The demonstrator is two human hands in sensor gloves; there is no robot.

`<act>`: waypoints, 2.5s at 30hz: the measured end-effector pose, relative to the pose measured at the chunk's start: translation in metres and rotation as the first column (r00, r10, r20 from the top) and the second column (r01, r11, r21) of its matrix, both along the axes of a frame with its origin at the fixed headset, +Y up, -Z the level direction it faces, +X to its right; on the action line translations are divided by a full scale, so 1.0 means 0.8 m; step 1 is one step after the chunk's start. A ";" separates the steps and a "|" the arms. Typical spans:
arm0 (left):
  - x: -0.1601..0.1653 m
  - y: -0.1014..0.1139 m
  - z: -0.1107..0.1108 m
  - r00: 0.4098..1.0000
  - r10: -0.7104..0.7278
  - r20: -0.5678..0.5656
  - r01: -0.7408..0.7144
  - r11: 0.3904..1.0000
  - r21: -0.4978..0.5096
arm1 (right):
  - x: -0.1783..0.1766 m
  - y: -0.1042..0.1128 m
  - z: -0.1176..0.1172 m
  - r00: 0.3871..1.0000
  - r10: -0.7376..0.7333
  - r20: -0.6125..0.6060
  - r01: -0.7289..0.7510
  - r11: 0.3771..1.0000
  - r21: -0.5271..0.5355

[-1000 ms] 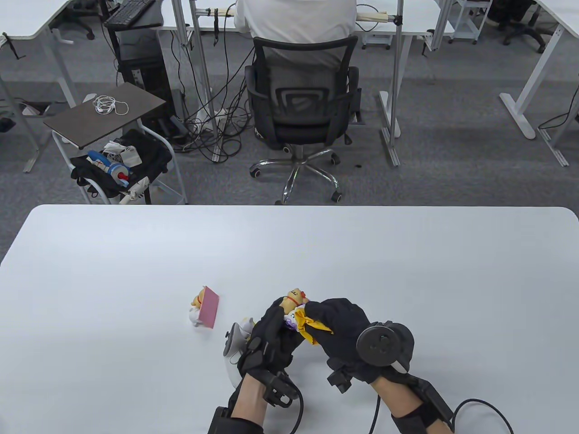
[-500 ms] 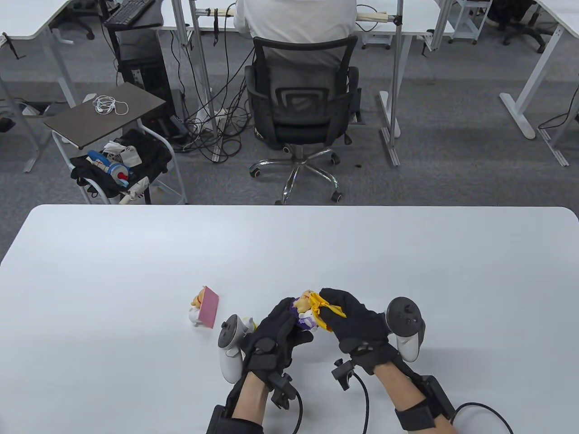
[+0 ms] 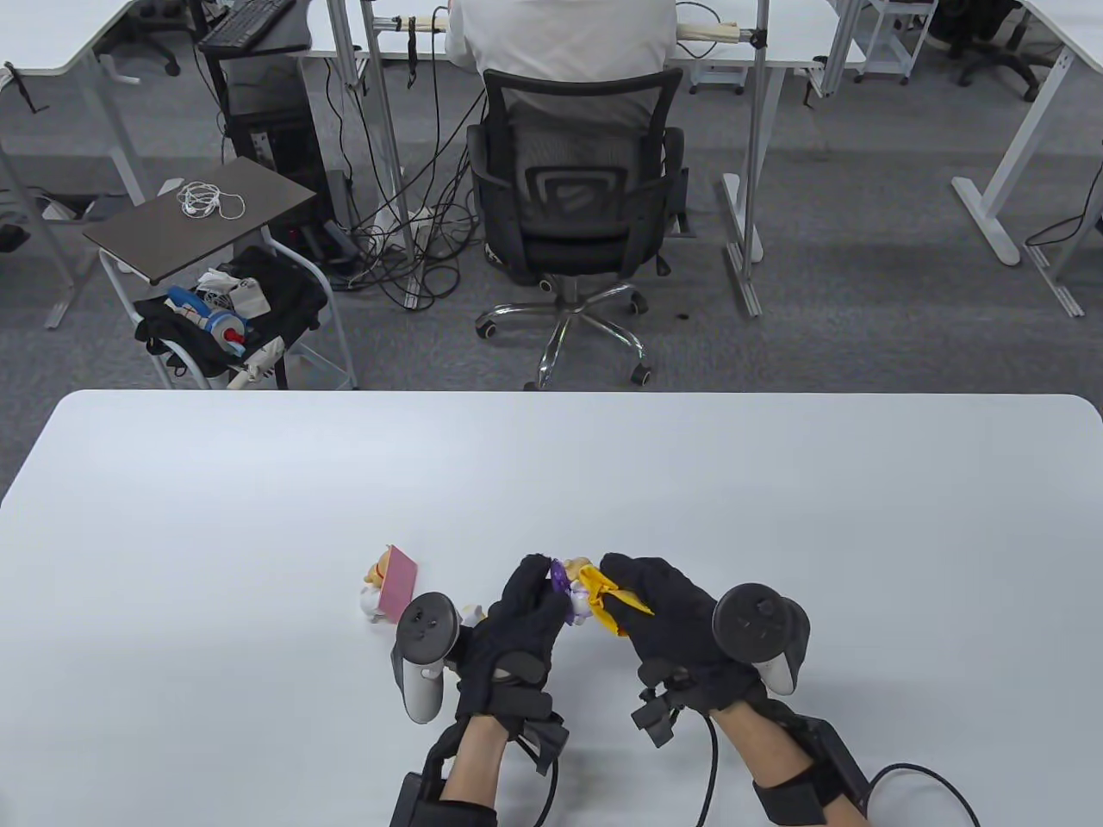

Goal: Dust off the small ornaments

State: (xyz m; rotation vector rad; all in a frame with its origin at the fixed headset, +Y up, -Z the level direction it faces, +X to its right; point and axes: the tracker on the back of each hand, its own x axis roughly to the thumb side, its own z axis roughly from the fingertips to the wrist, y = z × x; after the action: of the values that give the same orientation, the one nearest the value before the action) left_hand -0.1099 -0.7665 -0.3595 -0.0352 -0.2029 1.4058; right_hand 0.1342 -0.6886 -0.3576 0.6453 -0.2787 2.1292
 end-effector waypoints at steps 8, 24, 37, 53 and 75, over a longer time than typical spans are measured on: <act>0.028 0.011 0.004 0.978 -0.193 0.081 0.180 0.974 0.138 | 0.002 -0.005 0.001 0.992 0.061 0.113 -0.064 0.998 0.029; 0.020 -0.002 -0.002 0.970 0.099 0.224 -0.112 0.993 0.047 | 0.032 -0.006 -0.013 0.980 0.052 0.190 -0.059 0.998 0.035; 0.015 -0.023 -0.009 0.684 0.660 0.312 -0.652 0.744 -0.144 | 0.018 -0.016 -0.014 0.982 -0.186 0.044 0.191 0.964 -0.187; -0.003 0.001 -0.006 0.902 0.319 0.291 -0.323 0.946 -0.037 | 0.037 0.008 -0.013 0.976 -0.209 0.067 0.217 0.966 -0.141; 0.004 0.008 -0.003 0.755 0.526 0.392 -0.547 0.834 -0.067 | 0.025 -0.028 -0.026 0.942 -0.335 -0.020 0.309 0.890 -0.336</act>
State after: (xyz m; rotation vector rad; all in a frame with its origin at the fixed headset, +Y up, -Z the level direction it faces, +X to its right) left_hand -0.1069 -0.7602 -0.3617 -0.2382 -0.6294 1.9671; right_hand 0.1545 -0.7106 -0.3781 0.4473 0.0165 1.7706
